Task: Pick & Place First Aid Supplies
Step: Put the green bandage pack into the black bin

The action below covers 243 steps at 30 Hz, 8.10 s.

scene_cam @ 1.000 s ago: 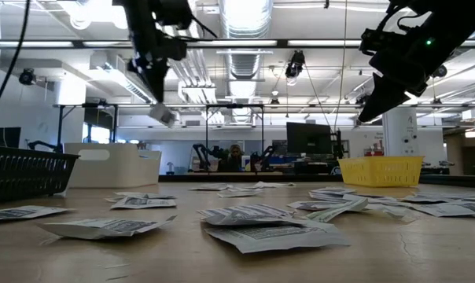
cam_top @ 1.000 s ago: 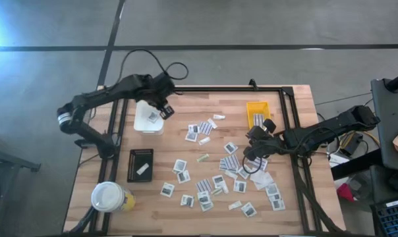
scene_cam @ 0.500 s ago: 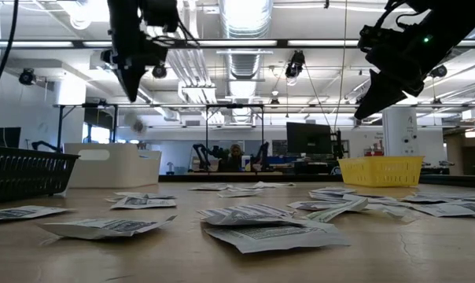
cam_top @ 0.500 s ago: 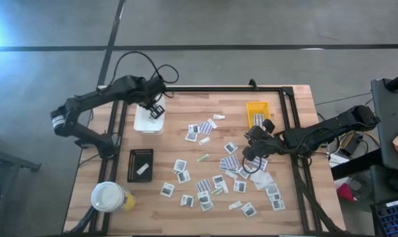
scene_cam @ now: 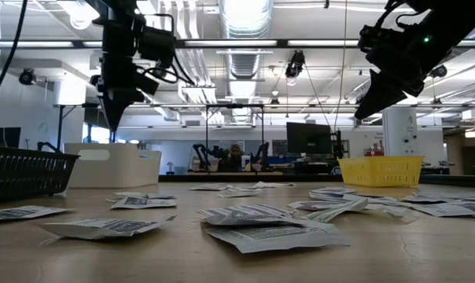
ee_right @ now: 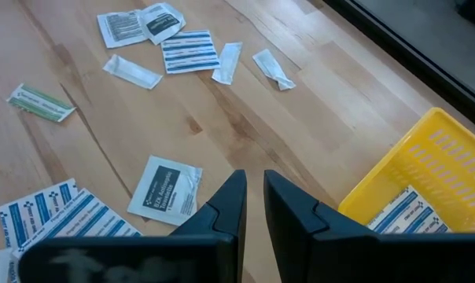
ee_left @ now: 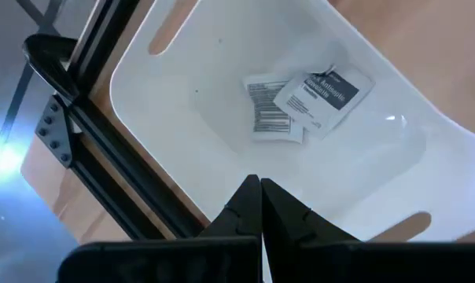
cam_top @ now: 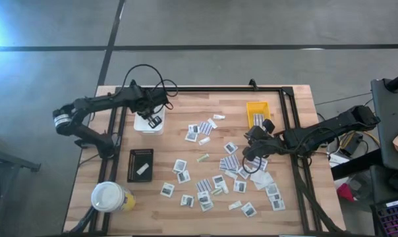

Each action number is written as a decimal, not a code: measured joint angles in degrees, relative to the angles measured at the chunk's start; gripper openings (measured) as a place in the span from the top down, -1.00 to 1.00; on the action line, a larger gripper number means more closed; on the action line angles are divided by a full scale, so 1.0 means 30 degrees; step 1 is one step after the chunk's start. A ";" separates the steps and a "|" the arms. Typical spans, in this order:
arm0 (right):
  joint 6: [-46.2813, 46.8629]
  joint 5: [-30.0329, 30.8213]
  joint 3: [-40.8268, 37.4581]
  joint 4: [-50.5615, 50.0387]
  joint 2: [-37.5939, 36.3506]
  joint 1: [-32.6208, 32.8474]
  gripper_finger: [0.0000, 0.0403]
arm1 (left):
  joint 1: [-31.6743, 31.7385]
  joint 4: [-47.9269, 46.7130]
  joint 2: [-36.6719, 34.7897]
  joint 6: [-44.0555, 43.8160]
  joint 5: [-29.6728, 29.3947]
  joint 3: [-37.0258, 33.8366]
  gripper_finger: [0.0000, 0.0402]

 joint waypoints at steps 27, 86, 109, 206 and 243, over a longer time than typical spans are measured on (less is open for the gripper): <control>-0.1399 -0.6372 0.0652 -0.0040 -0.0029 0.2142 0.79 | -0.9165 0.4255 -0.0379 -0.1780 -0.0316 0.0821 1.00; -2.0618 -0.3322 0.5971 0.5910 1.1384 0.1441 0.77 | -1.2445 2.6120 0.6953 -0.0449 0.2584 -0.5285 1.00; -2.5597 -0.4824 0.5552 0.8971 1.1927 0.0404 0.50 | -1.2209 2.5974 0.8116 -0.2438 0.2538 -0.5110 1.00; -2.5970 -0.6390 0.6397 1.1771 1.6124 -0.0758 0.96 | -1.2050 2.6471 0.8153 -0.3808 0.4340 -0.5022 0.97; -2.0276 -0.5865 0.6382 0.5275 1.0317 -0.0240 0.96 | -1.2046 2.1083 0.2037 0.1343 0.4008 -0.4525 0.45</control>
